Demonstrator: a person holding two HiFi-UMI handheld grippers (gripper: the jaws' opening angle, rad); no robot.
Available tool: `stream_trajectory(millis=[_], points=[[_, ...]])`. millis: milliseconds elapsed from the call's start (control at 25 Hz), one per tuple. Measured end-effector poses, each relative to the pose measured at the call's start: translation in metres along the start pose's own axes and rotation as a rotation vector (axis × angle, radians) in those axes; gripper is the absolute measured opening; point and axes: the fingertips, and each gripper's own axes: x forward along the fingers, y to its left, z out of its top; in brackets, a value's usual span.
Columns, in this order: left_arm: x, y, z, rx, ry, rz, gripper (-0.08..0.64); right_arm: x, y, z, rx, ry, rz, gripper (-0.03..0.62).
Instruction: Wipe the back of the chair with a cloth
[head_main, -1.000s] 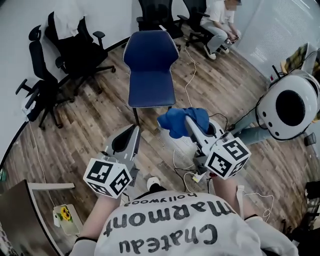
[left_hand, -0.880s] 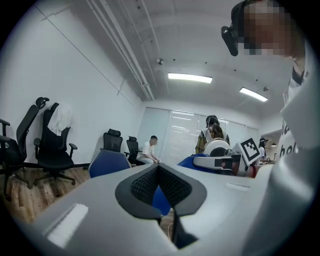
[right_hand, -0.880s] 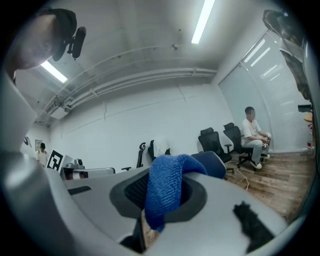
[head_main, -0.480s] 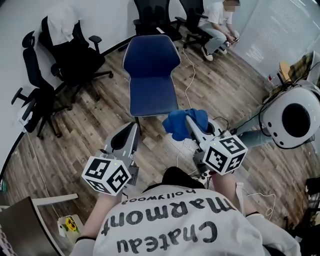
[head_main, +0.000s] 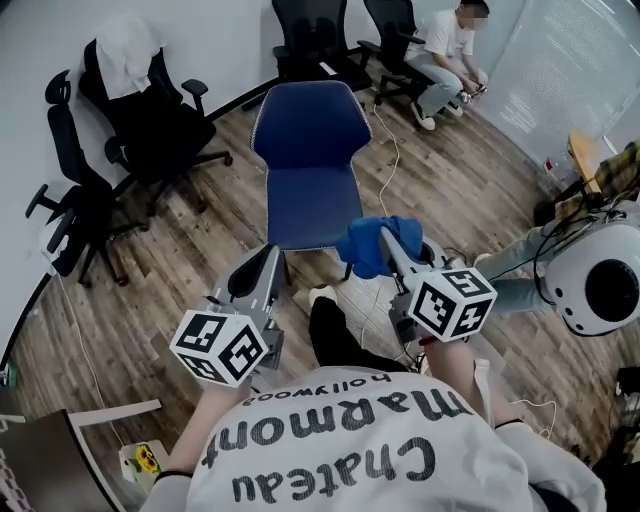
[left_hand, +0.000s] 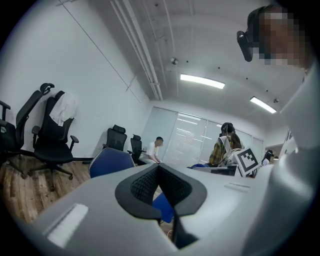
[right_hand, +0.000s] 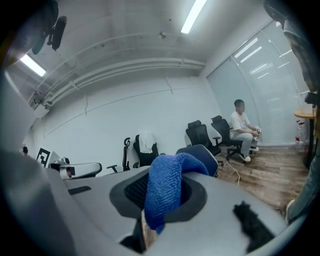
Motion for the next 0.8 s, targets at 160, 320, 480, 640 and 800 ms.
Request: stream_trajectory(millis=[160,320,480,640,800], points=[[0.036,0.025,0.008,0.011,-0.022,0.013,0.009,0.040,-0.018,0.006,-0.001,-0.011,0.028,0.054],[0.083,0.046,0.016,0.015,-0.022,0.020,0.008,0.088,-0.036,0.021,-0.012,0.002,0.096,0.054],[0.130,0.073,0.024,-0.022,-0.011,0.010,0.008,0.147,-0.058,0.039,-0.014,0.033,0.137,0.054],[0.174,0.111,0.042,-0.094,-0.025,0.015,0.008,0.206,-0.072,0.059,-0.019,0.040,0.162,0.052],[0.217,0.140,0.055,-0.055,-0.012,0.040,0.009,0.256,-0.089,0.075,-0.045,0.056,0.192,0.054]])
